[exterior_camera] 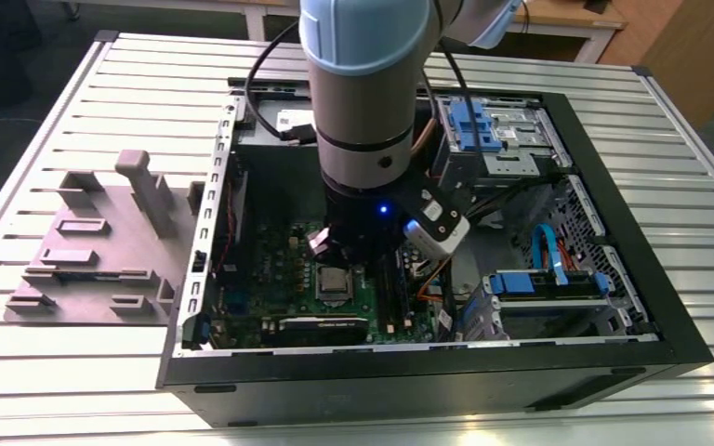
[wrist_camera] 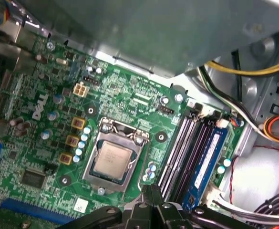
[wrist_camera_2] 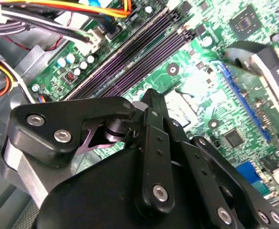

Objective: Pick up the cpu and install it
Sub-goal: 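Install the first cpu locking lever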

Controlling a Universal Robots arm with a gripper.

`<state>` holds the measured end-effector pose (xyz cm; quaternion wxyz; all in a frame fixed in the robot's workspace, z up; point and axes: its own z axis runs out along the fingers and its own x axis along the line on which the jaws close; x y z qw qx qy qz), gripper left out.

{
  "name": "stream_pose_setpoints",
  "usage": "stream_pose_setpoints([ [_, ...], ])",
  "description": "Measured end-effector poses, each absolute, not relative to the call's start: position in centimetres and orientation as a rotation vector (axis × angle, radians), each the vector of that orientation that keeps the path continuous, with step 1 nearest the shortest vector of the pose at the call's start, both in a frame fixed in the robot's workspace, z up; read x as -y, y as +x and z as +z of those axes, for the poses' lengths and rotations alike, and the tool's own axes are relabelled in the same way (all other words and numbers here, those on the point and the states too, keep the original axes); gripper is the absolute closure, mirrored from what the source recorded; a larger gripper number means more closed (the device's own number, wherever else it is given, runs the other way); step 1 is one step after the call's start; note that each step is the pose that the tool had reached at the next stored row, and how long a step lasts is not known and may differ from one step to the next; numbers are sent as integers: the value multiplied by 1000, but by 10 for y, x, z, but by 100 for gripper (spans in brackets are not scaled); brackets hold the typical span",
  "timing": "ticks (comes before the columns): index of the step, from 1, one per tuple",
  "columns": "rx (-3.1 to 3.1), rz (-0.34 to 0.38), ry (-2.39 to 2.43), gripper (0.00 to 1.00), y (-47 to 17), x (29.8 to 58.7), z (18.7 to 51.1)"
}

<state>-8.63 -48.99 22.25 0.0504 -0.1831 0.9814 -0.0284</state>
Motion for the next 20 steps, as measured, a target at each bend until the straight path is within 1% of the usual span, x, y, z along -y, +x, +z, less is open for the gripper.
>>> stream_pose_setpoints([
  [12,-2989,-87,-544,90,-94,479,225],
  [20,-2990,-88,-544,90,-94,477,239],
])
